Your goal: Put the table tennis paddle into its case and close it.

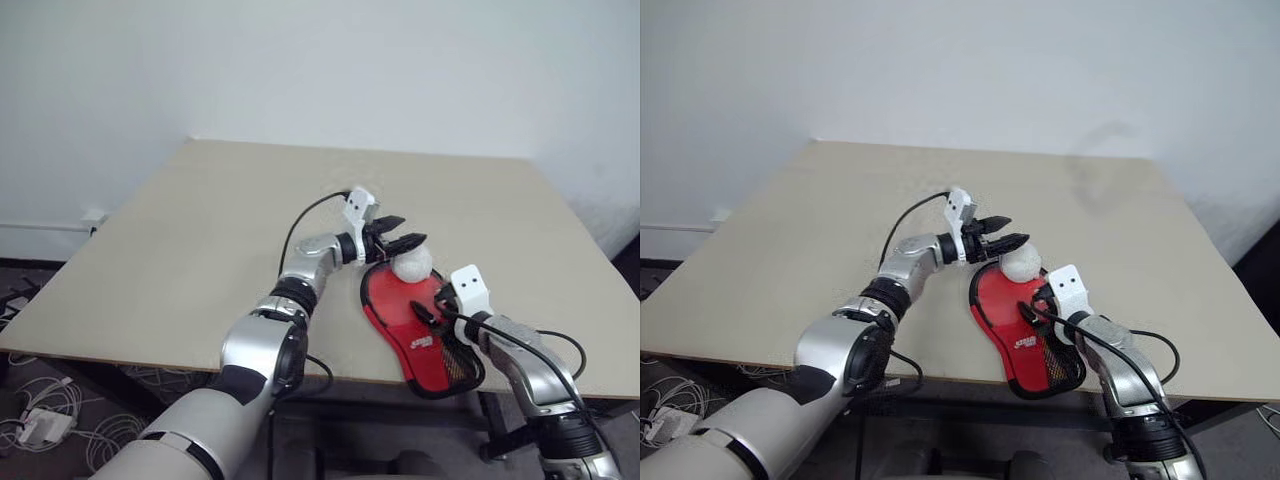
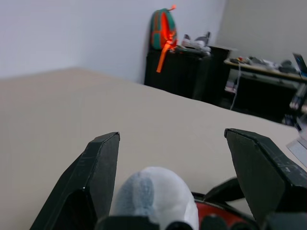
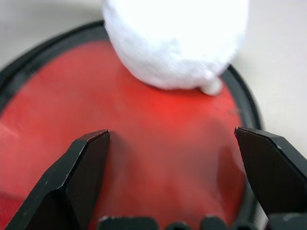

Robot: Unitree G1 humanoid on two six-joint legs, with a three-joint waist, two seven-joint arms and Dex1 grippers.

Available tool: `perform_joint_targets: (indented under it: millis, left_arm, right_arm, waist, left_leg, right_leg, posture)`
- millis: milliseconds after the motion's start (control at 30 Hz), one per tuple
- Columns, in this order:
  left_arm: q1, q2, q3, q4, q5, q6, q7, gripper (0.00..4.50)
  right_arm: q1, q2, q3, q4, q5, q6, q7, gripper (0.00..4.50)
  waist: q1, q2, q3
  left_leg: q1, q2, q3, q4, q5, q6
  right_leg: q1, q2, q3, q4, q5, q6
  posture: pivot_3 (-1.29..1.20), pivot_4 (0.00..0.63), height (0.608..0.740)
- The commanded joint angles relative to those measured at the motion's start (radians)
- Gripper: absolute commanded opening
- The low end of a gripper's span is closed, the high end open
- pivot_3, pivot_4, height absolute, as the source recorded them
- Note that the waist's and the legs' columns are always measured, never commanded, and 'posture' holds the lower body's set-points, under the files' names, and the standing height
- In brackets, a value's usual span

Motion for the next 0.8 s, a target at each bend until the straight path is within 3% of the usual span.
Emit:
perform_joint_targets:
  millis: [33, 233, 367, 567, 800]
  left_arm:
    - [0.011, 0.053, -0.012, -0.122, -0.039, 0.079, -0.107, 3.69]
    - [0.174, 0.145, -0.133, -0.344, -0.036, 0.24, -0.295, 3.69]
    - [0.215, 0.111, -0.152, -0.391, -0.045, 0.325, -0.223, 3.69]
    - [0.278, 0.032, -0.246, -0.412, 0.037, 0.259, -0.068, 3.69]
    - [0.315, 0.059, -0.375, -0.375, 0.169, 0.143, 0.022, 3.69]
  right_arm:
    - [0.068, -0.051, -0.033, 0.045, -0.019, 0.02, 0.008, 4.5]
    - [0.023, -0.029, -0.159, 0.029, 0.057, 0.039, -0.002, 4.5]
    - [-0.044, -0.005, -0.244, 0.04, 0.13, 0.105, -0.014, 4.5]
    - [-0.142, 0.011, -0.265, 0.07, 0.143, 0.138, -0.055, 4.5]
    - [-0.266, 0.072, -0.255, 0.111, 0.171, 0.16, -0.067, 4.5]
  waist:
    - [-0.001, 0.0, 0.0]
    - [-0.005, 0.001, 0.001]
    - [-0.004, 0.002, 0.006]
    - [-0.004, 0.008, 0.01]
    - [-0.006, 0.012, 0.012]
  left_leg:
    - [0.0, 0.0, 0.0, 0.0, 0.0, 0.0]
    - [0.0, 0.001, 0.001, 0.0, 0.001, 0.002]
    - [-0.004, 0.001, 0.0, 0.002, 0.001, 0.002]
    - [-0.014, 0.0, 0.0, 0.003, 0.002, 0.003]
    - [-0.014, 0.0, 0.001, 0.002, 0.003, 0.004]
  right_leg:
    - [0.0, 0.0, 0.0, 0.0, 0.0, 0.0]
    - [0.0, 0.0, 0.001, 0.0, 0.0, 0.0]
    - [-0.004, 0.0, 0.001, 0.001, 0.0, 0.0]
    - [-0.01, 0.001, 0.001, 0.002, 0.001, 0.001]
    - [-0.012, 0.002, 0.003, 0.004, 0.001, 0.0]
  posture:
    - [0.0, 0.0, 0.728]
    - [0.0, 0.0, 0.728]
    - [0.0, 0.0, 0.728]
    - [0.0, 0.0, 0.728]
    - [0.0, 0.0, 0.728]
